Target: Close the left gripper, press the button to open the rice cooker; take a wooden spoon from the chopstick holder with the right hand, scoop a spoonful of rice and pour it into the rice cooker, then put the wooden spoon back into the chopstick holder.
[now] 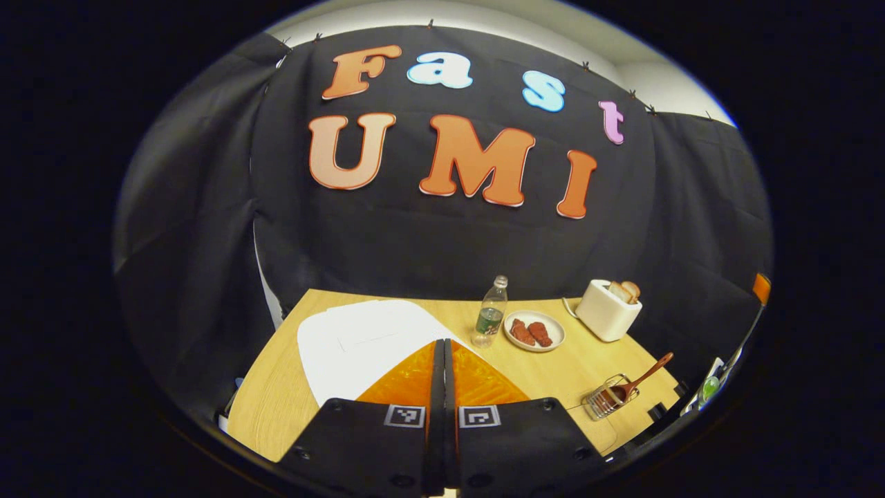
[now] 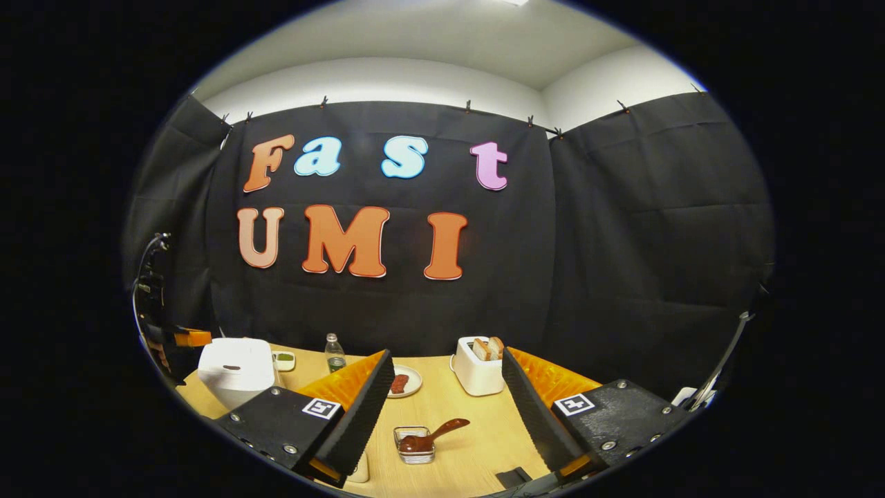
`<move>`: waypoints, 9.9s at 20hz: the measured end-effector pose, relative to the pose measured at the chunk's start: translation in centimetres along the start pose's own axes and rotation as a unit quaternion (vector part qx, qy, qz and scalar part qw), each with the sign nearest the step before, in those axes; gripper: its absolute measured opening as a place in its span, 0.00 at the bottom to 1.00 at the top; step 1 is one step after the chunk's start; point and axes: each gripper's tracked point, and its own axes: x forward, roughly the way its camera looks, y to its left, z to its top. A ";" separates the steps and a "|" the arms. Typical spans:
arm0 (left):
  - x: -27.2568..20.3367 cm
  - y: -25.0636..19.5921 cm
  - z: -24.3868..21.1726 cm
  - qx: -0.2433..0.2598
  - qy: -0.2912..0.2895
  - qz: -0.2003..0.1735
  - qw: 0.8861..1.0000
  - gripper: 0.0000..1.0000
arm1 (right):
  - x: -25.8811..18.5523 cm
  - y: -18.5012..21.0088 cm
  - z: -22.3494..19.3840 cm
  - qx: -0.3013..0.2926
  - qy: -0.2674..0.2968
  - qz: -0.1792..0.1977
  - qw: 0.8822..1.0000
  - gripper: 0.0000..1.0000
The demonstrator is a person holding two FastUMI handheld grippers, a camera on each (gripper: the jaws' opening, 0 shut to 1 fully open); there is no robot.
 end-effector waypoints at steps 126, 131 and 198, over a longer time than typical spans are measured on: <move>-19.5 15.8 8.0 -0.017 -0.137 0.147 0.980 1.00 | 6.0 22.8 -27.3 0.423 0.262 0.113 0.860 0.02; -19.5 15.4 8.4 -0.016 -0.142 0.144 0.979 0.98 | 5.7 22.6 -27.9 0.525 0.287 0.100 0.795 0.02; -14.2 18.6 10.1 -0.037 -0.148 0.125 0.980 0.98 | 19.6 44.3 -2.4 0.408 0.149 0.251 0.865 0.02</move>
